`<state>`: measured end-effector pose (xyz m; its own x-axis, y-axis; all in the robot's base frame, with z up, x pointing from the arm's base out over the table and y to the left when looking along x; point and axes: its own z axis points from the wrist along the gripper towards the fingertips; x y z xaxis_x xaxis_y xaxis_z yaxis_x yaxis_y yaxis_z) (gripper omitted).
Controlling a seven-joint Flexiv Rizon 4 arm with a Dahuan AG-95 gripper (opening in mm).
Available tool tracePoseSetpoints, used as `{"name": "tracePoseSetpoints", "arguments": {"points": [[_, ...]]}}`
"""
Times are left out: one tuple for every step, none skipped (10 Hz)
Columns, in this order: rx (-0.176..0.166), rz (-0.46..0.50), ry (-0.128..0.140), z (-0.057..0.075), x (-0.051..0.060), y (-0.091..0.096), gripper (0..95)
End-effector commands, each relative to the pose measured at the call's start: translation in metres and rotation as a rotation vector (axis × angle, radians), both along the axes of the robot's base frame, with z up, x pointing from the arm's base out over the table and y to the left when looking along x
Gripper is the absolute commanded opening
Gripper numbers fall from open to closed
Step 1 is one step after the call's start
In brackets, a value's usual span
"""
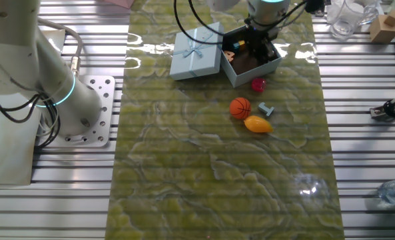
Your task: Take everything out of the gift box
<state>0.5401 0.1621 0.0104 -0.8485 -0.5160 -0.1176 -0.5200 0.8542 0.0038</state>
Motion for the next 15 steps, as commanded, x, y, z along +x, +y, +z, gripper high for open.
{"name": "tracePoseSetpoints", "arguments": {"points": [[0.011,0.024,0.021,0.02,-0.004,-0.005,38.0],[0.011,0.027,0.025,0.024,-0.004,-0.007,57.0],[0.014,0.025,0.029,0.024,-0.005,-0.006,57.0],[0.029,0.023,0.039,0.025,-0.005,-0.006,57.0],[0.046,0.017,0.052,0.026,-0.007,-0.004,57.0],[0.051,0.01,0.061,0.029,-0.01,0.0,57.0],[0.048,0.01,0.059,0.032,-0.012,0.003,38.0],[0.043,0.008,0.06,0.034,-0.012,0.005,38.0],[0.045,0.004,0.061,0.035,-0.013,0.007,38.0],[0.045,0.001,0.063,0.036,-0.012,0.008,38.0],[0.049,-0.004,0.067,0.035,-0.013,0.008,38.0],[0.052,-0.003,0.072,0.036,-0.014,0.009,38.0],[0.054,-0.005,0.073,0.037,-0.015,0.01,38.0],[0.054,-0.005,0.074,0.037,-0.015,0.01,38.0],[0.055,-0.004,0.074,0.037,-0.015,0.01,38.0]]}}
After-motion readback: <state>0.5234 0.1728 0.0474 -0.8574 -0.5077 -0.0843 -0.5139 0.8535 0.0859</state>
